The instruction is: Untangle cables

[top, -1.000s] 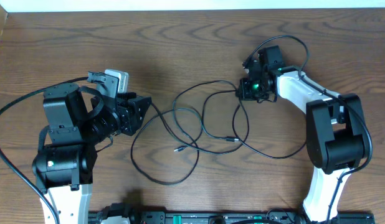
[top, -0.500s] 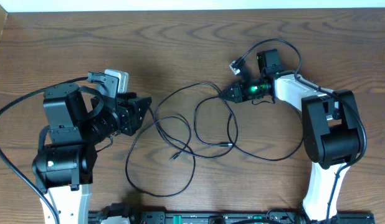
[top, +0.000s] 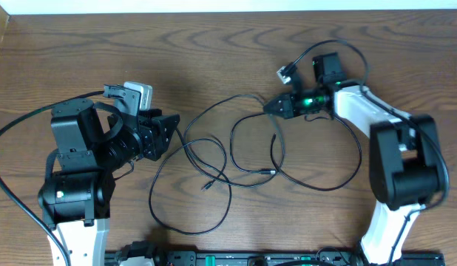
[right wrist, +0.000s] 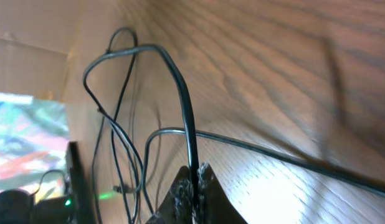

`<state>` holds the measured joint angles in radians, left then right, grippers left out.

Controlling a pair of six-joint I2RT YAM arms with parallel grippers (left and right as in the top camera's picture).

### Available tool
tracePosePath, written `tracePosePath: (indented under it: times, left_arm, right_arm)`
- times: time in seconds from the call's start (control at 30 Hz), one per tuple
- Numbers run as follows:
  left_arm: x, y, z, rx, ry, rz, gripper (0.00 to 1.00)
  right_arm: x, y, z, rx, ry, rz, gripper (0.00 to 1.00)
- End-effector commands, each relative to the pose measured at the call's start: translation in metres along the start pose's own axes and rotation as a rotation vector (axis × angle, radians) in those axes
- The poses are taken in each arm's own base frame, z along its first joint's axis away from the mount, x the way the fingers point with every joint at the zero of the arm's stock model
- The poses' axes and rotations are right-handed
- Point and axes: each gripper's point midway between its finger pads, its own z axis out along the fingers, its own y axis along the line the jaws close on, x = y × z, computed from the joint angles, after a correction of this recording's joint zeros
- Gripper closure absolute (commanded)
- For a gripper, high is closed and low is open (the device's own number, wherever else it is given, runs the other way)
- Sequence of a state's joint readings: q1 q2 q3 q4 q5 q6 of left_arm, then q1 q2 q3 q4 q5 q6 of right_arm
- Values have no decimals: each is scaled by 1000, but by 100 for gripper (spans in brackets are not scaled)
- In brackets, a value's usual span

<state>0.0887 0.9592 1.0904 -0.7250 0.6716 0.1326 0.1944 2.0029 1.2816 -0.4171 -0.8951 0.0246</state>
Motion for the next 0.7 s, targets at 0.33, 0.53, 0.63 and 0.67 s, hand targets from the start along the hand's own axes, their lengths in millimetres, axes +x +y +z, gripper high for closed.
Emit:
tracePosePath:
  times: [0.33,0.53,0.63,0.67]
  left_arm:
    - [-3,-3,-2,8,-11,25,54]
    - [-2,-3,-2,8,-11,24,54]
    - [-2,-3,-2,8,-11,24,54]
    - [-2,-3,-2,8,-10,24,54]
  right_arm:
    - [5,-81,-97,715,34,27,99]
    - [12,-91,-108,765,52,57,99]
    - [15,-95,-112,772,63,67,99]
    - [17,-97,-113,773,69,70,99]
